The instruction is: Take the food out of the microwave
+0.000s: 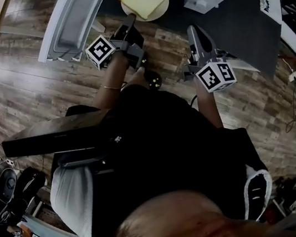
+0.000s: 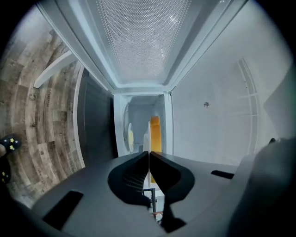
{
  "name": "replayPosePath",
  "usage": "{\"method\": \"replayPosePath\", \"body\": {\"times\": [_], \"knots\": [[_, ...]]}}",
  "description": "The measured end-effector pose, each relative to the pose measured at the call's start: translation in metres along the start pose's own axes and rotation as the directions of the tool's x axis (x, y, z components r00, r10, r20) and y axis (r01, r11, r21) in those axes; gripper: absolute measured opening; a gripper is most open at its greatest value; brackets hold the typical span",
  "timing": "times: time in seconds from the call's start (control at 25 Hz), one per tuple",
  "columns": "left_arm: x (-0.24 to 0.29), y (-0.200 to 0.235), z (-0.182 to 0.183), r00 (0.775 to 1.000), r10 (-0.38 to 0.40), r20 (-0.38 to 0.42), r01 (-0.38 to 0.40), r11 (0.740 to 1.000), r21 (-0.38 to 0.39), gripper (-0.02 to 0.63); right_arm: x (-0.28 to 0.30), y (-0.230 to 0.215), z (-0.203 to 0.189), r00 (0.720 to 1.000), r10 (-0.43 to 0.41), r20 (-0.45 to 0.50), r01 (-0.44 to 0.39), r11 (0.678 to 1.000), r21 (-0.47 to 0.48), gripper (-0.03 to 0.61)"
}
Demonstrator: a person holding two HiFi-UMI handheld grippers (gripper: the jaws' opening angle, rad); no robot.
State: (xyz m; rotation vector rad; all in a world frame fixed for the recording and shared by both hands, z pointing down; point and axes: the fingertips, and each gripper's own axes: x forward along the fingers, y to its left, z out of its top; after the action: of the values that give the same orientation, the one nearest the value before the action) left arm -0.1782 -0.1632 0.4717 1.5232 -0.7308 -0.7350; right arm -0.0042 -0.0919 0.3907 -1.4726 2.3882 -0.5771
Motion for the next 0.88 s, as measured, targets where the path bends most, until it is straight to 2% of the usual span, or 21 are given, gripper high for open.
{"method": "replayPosePath", "body": {"times": [0.36,0.88], "knots": [[-0.007,-0.013,-0.021,0.999,-0.031,-0.015,0.031,0.999,-0.021,0.012,-0.019,0.003,0.002,1.0,0.011,0.006,-0.011,1.0,-0.027,0.0],[-0.01,-0.02,-0.039,0.998,-0.031,-0.047,0.03,0.999,-0.03,0.012,-0.034,-0.001,0.006,0.999,-0.017,0.037,0.018,0.999,-0.029,0.0]]}}
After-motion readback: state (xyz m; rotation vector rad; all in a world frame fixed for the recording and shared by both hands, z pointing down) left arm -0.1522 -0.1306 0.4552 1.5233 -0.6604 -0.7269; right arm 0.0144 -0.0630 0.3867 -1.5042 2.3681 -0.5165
